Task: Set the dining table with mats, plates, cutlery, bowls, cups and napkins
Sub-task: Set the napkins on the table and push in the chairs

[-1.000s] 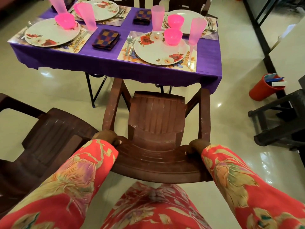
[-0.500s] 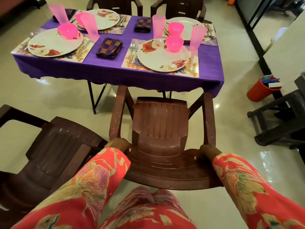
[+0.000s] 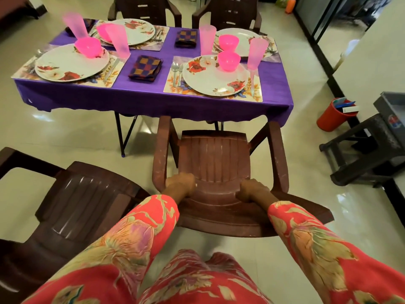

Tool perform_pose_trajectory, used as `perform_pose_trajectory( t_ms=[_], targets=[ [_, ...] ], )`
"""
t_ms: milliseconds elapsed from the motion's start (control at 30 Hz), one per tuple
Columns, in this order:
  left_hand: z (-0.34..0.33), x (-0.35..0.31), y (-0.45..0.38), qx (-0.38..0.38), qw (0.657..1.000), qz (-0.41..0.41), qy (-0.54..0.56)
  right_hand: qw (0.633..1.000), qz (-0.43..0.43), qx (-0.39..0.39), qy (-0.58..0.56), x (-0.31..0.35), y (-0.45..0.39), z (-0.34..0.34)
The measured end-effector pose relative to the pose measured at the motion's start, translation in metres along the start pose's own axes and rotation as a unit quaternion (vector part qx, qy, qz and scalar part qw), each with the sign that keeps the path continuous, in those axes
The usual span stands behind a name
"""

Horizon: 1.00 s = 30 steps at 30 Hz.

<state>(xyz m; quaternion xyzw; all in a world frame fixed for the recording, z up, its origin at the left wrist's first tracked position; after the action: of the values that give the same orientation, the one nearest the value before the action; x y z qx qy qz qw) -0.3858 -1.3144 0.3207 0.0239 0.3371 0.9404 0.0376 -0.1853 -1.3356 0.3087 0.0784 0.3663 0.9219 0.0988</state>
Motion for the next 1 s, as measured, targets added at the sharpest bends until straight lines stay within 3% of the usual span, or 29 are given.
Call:
perform_pose_trajectory(
  t_ms=[133, 567, 800, 1000],
  targets=[
    [0.007, -0.008, 0.005, -0.05, 0.997, -0.057, 0.005, 0.998, 0.036, -0.014, -0.053, 0.037, 0.008, -0.004],
    [0.017, 0.034, 0.034, -0.159, 0.978, -0.107, 0.08, 0.973, 0.075, -0.163, -0.143, 0.106, 0.083, 0.011],
    [0.021, 0.065, 0.102, -0.273, 0.945, -0.161, 0.08, 0.926, 0.126, -0.302, -0.19, 0.152, 0.154, 0.007],
    [0.017, 0.117, 0.153, -0.318, 0.922, -0.209, 0.076, 0.877, 0.192, -0.381, -0.222, 0.217, 0.21, -0.011]
  ],
)
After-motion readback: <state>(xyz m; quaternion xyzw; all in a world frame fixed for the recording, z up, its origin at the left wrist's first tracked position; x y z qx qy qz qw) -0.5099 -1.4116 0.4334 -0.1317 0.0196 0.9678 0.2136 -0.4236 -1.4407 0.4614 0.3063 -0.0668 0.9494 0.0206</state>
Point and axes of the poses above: each hand's wrist, its own y-axis away from the middle knuckle, its own z-axis out of the back of the hand, x = y × z, the point moved 5 cm from there along -y, towards the middle knuckle, and after that the axes turned 6 degrees about -y, right-handed, at the moved point
